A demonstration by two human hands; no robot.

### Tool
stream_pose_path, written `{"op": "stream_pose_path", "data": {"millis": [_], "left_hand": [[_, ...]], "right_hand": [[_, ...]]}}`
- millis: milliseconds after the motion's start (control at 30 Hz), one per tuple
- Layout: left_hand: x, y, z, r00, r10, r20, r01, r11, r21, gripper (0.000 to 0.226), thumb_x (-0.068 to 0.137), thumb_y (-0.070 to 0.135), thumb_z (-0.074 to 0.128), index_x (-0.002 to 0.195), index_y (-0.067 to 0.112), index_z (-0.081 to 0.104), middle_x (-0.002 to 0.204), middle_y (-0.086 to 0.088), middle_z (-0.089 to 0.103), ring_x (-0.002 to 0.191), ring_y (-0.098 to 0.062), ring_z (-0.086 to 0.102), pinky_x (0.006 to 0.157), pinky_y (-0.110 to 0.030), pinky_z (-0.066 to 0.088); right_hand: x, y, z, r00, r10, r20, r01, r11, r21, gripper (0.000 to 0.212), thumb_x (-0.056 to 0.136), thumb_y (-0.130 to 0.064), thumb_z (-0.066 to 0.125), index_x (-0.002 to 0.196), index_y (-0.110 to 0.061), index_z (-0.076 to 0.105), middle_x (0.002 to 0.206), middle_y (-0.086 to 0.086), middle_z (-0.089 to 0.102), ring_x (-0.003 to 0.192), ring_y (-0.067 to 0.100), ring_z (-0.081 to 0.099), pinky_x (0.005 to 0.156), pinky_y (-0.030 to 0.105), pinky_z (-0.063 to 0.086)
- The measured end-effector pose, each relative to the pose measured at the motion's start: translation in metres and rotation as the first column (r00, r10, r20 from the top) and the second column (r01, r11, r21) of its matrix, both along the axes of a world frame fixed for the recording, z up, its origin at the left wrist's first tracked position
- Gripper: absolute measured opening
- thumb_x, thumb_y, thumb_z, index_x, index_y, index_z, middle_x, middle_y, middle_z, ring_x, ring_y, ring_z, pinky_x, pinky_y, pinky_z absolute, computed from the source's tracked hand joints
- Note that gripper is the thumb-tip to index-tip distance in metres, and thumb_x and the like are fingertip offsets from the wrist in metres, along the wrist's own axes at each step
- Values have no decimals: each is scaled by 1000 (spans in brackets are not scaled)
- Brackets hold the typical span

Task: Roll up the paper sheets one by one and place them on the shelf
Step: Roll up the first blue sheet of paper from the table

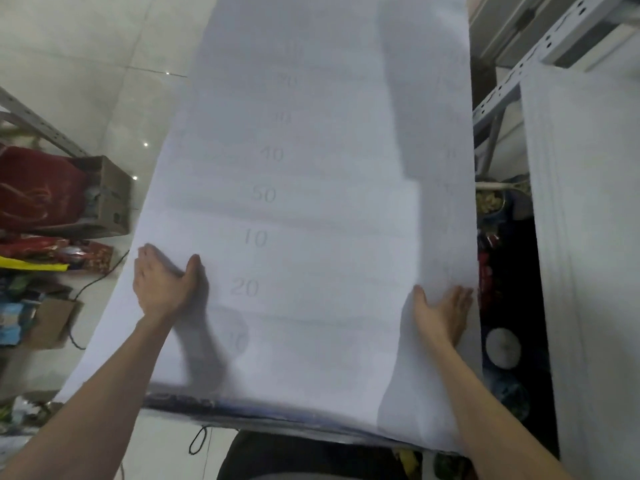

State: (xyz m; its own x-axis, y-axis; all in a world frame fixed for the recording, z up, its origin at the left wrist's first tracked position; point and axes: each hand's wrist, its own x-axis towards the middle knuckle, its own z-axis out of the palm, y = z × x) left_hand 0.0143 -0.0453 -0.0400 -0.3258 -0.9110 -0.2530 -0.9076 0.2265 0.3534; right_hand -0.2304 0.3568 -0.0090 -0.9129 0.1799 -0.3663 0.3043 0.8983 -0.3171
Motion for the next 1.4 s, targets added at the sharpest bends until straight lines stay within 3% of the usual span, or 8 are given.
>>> {"op": "stream_pose_path", "data": {"millis": [133,233,367,767,933,1067,1167,1400], "left_hand": [[-9,16,-2,999,36,10,-36,999,-20,103,78,72,48,151,3,25,150,-25,39,140,-42,34,116,-56,26],[-10,9,8,998,55,0,-55,998,-43,94,75,71,49,141,5,39,140,-23,48,134,-40,39,113,-56,30],[-2,-9,9,999,40,32,-39,999,-24,99,81,71,48,154,7,26,161,-19,26,151,-33,17,123,-48,13],[5,-21,3,986,160,39,-161,987,22,89,80,73,54,140,10,39,141,-23,44,134,-40,38,111,-54,26],[-1,-6,16,991,127,31,-127,992,-1,95,77,77,54,139,5,42,138,-22,50,133,-40,42,111,-51,30],[15,-44,20,980,195,46,-200,972,123,91,78,77,53,138,10,49,137,-17,56,131,-37,49,110,-47,36],[18,-55,13,918,376,-127,-314,884,347,75,82,60,71,133,9,53,127,-12,60,120,-30,57,101,-37,43],[32,-70,-6,915,381,-136,-326,893,310,73,86,60,65,134,5,59,130,-21,62,122,-36,57,101,-39,42]], "right_hand": [[10,-6,-3,993,-28,-113,30,999,17,91,88,-57,61,152,-2,28,157,21,31,145,37,29,117,51,24],[5,4,-3,989,-62,-133,66,997,28,93,89,-59,56,156,-6,20,163,17,20,149,35,20,120,51,19],[5,2,-15,999,-30,-41,33,998,57,96,90,-66,45,158,-5,13,167,12,4,154,27,3,123,45,7],[-7,-6,-5,996,-84,-37,86,993,75,82,82,-62,56,143,-10,41,149,20,28,138,43,29,110,62,32],[-20,6,-9,969,-241,-53,246,960,130,84,88,-57,57,145,1,36,153,32,24,140,49,25,116,58,18],[-17,7,-12,974,-215,-64,222,967,126,76,89,-52,55,142,1,41,149,33,28,136,49,28,114,55,21],[-15,4,-12,964,-251,-83,261,955,140,79,89,-49,61,141,8,40,147,32,32,136,48,29,113,53,24],[-4,-9,0,965,-258,-44,261,960,99,81,90,-51,57,143,9,40,149,27,33,137,44,31,114,54,28]]}}
